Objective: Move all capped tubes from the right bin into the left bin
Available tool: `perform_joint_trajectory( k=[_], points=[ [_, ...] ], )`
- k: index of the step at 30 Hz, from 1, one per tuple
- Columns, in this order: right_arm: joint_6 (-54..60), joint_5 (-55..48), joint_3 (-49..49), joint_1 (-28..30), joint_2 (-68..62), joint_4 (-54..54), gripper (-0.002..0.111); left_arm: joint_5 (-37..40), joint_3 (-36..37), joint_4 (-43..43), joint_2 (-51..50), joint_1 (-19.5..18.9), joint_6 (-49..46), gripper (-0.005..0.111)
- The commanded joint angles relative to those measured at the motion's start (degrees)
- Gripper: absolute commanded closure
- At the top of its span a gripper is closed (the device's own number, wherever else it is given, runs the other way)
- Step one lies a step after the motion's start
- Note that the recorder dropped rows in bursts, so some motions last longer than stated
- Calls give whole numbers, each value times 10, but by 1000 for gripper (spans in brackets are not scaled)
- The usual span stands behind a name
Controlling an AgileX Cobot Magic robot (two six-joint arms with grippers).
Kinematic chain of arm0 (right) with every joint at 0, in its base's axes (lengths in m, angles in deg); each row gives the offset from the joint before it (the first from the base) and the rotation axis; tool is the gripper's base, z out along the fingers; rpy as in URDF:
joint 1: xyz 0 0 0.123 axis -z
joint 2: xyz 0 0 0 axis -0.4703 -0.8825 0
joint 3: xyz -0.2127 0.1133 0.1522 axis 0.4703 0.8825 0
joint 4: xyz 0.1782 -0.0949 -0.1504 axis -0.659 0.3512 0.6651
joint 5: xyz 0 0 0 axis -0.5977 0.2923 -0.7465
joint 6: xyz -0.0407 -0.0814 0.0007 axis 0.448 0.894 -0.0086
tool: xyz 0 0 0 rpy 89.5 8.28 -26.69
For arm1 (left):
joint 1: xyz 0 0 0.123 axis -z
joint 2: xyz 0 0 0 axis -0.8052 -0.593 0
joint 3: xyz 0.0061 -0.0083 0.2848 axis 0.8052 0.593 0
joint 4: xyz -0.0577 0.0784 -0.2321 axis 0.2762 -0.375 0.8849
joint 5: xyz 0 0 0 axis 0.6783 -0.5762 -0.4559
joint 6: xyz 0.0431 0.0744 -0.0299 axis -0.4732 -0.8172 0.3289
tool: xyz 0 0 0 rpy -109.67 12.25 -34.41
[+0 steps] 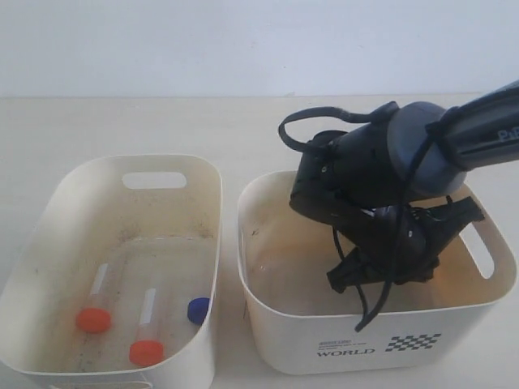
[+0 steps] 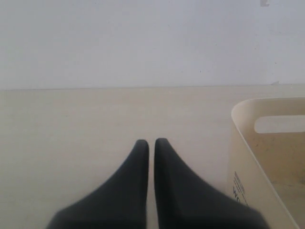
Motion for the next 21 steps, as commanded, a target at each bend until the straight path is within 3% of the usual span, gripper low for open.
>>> perform_joint_trajectory(
  k=[1, 14, 21],
  points=[
    [2, -10, -1, 4, 54, 14, 108, -4, -2, 4, 0, 0, 5, 102],
    [2, -7, -1, 4, 174, 33, 108, -4, -2, 4, 0, 0, 5, 102],
    [-5, 56, -1, 4, 177, -36, 106, -4, -2, 4, 0, 0, 5, 102]
  ],
)
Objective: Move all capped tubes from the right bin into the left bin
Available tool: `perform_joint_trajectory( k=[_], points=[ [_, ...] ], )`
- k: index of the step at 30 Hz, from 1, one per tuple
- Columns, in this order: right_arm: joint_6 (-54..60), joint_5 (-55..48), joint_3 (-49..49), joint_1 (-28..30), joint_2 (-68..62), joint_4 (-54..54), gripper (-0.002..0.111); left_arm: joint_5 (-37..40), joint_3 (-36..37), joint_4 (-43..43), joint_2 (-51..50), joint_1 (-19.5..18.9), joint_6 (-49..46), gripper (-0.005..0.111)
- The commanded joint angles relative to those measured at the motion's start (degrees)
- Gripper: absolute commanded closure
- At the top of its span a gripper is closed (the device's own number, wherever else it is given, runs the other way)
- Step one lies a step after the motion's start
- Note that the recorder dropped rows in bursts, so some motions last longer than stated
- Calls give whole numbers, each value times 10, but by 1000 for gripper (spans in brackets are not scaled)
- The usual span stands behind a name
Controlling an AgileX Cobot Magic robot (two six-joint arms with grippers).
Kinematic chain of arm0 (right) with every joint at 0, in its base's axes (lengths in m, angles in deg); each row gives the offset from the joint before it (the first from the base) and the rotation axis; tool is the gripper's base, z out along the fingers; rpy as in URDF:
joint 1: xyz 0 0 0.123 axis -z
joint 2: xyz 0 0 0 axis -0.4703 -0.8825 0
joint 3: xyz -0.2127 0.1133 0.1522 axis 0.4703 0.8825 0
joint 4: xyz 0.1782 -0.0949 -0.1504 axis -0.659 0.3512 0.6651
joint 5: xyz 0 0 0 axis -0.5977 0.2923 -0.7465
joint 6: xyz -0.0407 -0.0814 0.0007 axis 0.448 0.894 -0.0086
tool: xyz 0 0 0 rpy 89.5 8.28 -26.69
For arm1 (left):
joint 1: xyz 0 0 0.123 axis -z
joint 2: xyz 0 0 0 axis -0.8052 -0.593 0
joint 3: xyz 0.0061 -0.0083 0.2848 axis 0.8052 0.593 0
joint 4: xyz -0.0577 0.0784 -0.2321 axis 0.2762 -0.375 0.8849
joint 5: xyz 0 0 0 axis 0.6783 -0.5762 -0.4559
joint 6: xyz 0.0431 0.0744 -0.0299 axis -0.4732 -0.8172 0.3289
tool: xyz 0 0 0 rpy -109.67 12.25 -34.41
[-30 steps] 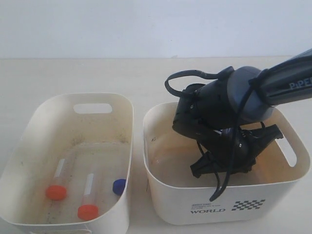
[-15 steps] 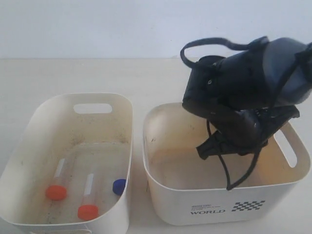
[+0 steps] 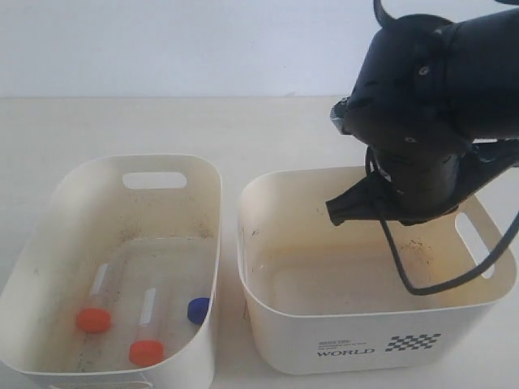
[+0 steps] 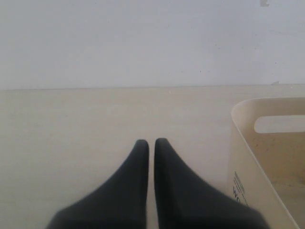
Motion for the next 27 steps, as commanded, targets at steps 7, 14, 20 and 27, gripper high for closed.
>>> perform_joint_trajectory(
  k=[7, 14, 20, 27],
  points=[
    [18, 26, -1, 4, -26, -60, 55, -4, -2, 4, 0, 0, 5, 102],
    [26, 12, -1, 4, -89, -90, 53, -4, -2, 4, 0, 0, 5, 102],
    [26, 2, -1, 4, -113, -95, 38, -4, -2, 4, 0, 0, 5, 102],
    [35, 1, -1, 4, -133, -104, 34, -4, -2, 4, 0, 0, 5, 102]
  ],
)
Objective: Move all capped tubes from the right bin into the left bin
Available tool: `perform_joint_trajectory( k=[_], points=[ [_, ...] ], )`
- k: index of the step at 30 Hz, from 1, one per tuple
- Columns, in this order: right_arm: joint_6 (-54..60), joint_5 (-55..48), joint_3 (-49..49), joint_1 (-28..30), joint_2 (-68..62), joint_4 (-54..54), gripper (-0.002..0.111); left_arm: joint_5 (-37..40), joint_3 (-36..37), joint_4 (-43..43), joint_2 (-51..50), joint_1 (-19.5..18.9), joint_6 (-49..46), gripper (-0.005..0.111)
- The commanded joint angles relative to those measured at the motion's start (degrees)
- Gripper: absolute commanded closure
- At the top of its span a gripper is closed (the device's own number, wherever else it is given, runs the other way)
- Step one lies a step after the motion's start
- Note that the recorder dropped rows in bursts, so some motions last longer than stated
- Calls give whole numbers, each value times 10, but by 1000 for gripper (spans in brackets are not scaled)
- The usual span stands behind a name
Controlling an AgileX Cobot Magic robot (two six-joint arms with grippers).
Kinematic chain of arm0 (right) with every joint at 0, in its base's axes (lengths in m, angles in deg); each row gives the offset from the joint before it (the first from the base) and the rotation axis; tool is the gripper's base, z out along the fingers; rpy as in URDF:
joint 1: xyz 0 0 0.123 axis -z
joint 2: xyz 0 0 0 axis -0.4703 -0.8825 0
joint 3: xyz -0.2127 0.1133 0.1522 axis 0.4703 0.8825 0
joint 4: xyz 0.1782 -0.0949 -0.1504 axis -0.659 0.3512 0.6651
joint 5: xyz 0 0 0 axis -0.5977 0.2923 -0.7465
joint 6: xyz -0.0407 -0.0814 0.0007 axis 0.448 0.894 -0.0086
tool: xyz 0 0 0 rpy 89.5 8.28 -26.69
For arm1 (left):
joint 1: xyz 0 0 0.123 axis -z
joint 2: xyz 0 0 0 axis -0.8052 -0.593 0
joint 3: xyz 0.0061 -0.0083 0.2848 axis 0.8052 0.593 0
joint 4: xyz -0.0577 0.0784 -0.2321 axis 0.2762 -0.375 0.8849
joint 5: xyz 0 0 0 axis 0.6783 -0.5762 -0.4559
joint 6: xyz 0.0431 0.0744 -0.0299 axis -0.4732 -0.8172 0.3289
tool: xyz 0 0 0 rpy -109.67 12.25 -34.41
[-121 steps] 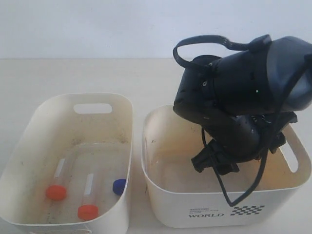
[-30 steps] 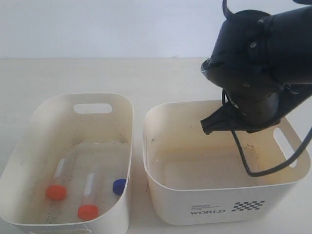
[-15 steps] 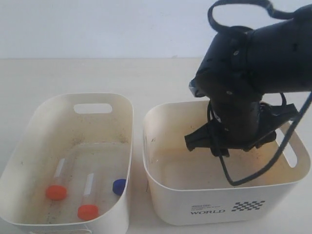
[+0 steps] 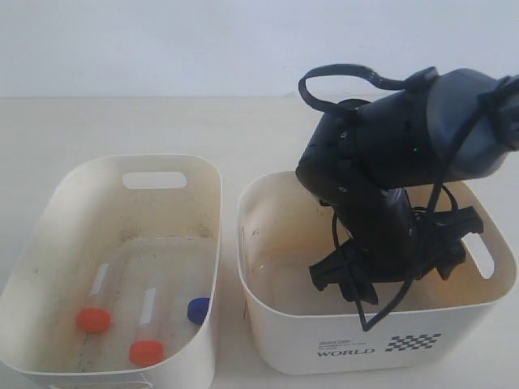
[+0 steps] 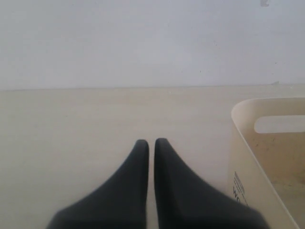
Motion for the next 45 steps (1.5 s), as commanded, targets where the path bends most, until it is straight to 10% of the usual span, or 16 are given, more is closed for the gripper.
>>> perform_joint_trajectory(
  k=[1, 45],
  points=[
    [5, -6, -1, 4, -14, -7, 34, -4, -2, 4, 0, 0, 5, 102],
    [-1, 18, 0, 4, -88, 14, 34, -4, -2, 4, 0, 0, 5, 102]
  ],
)
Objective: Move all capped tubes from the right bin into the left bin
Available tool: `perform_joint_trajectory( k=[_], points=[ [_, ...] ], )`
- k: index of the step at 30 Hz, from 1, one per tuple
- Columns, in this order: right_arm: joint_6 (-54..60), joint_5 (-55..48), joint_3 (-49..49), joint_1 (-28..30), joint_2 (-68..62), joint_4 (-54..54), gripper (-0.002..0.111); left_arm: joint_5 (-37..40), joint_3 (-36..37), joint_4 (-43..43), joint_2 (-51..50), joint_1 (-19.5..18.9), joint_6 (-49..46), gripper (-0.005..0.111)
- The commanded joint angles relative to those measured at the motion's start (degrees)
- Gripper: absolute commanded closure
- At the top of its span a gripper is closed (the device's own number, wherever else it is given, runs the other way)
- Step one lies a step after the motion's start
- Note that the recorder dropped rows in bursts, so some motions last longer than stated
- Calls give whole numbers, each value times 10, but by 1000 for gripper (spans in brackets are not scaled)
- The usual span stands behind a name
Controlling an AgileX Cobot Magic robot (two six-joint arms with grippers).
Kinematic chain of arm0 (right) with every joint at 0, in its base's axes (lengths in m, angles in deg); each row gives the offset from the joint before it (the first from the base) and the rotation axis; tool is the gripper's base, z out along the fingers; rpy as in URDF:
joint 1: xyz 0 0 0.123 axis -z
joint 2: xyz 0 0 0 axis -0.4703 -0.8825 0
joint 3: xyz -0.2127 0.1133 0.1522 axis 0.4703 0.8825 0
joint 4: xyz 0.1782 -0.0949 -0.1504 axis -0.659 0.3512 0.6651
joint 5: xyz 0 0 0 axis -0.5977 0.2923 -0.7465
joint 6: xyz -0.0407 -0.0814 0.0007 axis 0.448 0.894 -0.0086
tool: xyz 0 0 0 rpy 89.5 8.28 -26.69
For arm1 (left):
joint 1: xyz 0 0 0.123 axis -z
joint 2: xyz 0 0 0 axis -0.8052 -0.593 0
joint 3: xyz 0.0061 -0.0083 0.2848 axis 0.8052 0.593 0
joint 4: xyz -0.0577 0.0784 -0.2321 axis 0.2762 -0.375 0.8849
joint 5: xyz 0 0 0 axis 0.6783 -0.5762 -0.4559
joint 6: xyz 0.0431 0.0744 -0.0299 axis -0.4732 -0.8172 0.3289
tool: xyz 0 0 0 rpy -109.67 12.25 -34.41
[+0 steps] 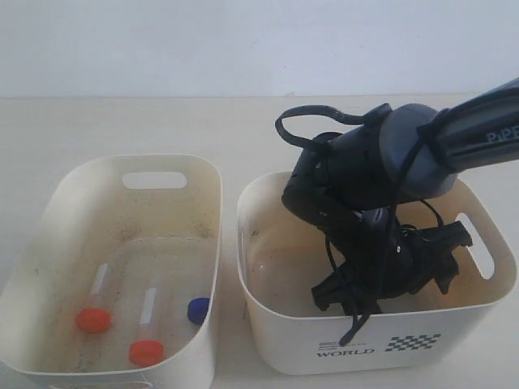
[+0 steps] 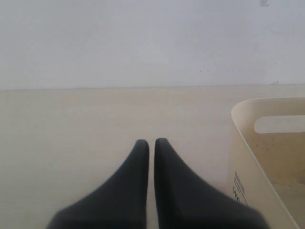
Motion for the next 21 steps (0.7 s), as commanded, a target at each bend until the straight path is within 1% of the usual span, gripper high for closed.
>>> perform_joint_trajectory(
  k=[1, 3, 7, 10, 14, 18, 21],
  points=[
    [-1, 19, 6, 4, -23, 5, 36, -4, -2, 4, 0, 0, 5, 102],
    [-1, 14, 6, 4, -29, 5, 43, -4, -2, 4, 0, 0, 5, 102],
    [-1, 6, 6, 4, -39, 5, 68, -4, -2, 4, 0, 0, 5, 102],
    [-5, 6, 6, 4, -39, 8, 80, -4, -2, 4, 0, 0, 5, 102],
    [-5, 5, 6, 4, -39, 12, 89, -4, -2, 4, 0, 0, 5, 102],
    [-4, 4, 6, 4, -38, 16, 90, -4, -2, 4, 0, 0, 5, 102],
    [-4, -29, 6, 4, -22, 32, 90, -4, -2, 4, 0, 0, 5, 102]
  ],
)
